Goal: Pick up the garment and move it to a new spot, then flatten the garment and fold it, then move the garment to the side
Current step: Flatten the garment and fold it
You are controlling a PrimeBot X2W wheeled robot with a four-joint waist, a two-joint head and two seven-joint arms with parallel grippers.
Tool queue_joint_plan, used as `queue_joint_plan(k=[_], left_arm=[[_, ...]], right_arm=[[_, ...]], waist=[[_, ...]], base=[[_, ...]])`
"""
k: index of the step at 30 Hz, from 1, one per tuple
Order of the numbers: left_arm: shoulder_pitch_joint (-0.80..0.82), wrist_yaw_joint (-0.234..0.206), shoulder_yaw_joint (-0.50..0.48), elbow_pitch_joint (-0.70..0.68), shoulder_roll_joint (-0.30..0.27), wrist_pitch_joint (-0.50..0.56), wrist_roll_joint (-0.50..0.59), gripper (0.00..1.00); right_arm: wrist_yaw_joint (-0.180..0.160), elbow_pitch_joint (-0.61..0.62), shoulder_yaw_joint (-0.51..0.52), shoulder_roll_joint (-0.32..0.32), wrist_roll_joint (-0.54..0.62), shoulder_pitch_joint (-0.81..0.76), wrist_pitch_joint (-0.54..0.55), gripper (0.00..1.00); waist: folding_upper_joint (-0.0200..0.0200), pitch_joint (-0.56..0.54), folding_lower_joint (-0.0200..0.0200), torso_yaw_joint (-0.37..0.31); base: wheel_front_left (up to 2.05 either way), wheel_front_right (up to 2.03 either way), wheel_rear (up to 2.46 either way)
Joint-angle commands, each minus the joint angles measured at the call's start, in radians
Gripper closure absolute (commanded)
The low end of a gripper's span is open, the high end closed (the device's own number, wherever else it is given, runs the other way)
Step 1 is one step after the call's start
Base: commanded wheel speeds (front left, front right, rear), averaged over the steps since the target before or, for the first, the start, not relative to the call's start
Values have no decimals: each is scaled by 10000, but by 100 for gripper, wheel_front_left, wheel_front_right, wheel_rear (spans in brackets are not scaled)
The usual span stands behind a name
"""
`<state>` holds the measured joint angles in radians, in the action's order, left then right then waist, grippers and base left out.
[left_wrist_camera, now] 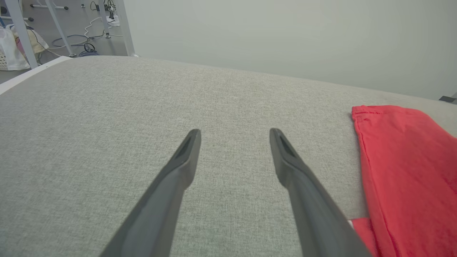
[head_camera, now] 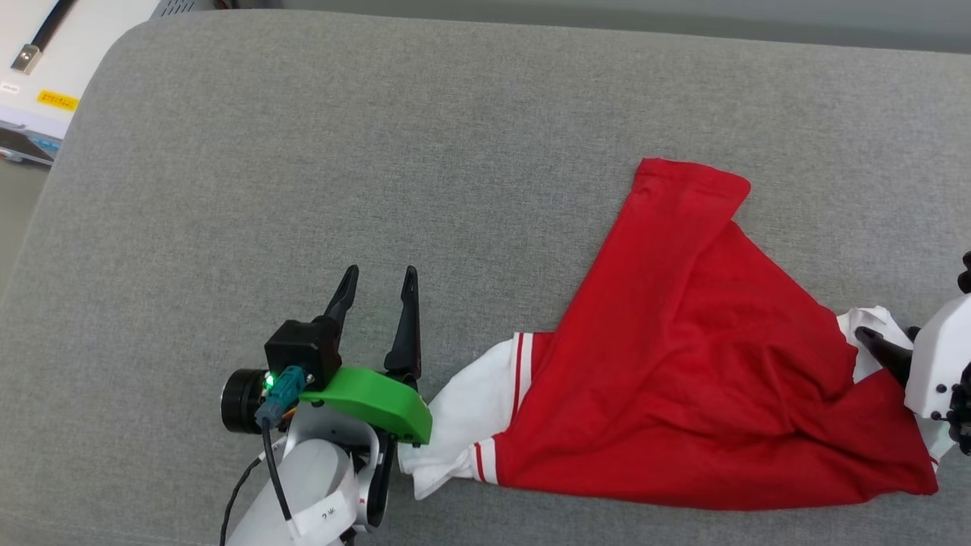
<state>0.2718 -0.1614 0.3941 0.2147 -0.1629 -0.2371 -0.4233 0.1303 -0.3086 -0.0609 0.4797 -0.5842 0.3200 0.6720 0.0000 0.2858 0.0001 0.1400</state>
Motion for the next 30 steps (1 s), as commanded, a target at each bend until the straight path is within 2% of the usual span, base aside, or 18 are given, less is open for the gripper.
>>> queue_joint_plan(k=[1,3,5,8,13,21,26,30], left_arm=[[159,60,14,46,20,-87,32,0],[182,76,0,127,35,-109,22,0],[168,82,-23,211,42,-126,-5,0],[87,116,-41,343,13,-124,-79,0],[-98,372,-38,490,-308,659,-442,0],[-569,775,95,-225,-1513,4176,-1407,0],[-817,1066,528,-887,-2164,6623,-2010,0],[-980,1293,1067,-1183,-2428,8122,-2310,0]], right_arm=[[4,-328,-307,62,-150,-22,304,0],[4,-640,-634,94,-431,-127,702,0],[4,-858,-903,116,-658,-241,1029,100],[4,-988,-1042,123,-924,-304,1129,100],[4,-1087,-298,146,-1045,-248,192,100],[4,-410,1446,-251,-747,-1255,-806,100],[4,458,2211,-824,-405,-2072,-641,100],[4,1120,2569,-1284,-144,-2452,-366,100]], waist=[[0,179,-1,184],[0,172,-1,210],[0,112,-1,202],[0,-62,-1,126],[0,-594,-1,-27],[0,-1534,-1,-277],[0,-1670,-1,-566],[0,-1543,-1,-860]], base=[[0,0,0],[0,0,0],[0,0,0],[0,0,0],[0,0,0],[0,0,0],[0,0,0],[0,0,0]])
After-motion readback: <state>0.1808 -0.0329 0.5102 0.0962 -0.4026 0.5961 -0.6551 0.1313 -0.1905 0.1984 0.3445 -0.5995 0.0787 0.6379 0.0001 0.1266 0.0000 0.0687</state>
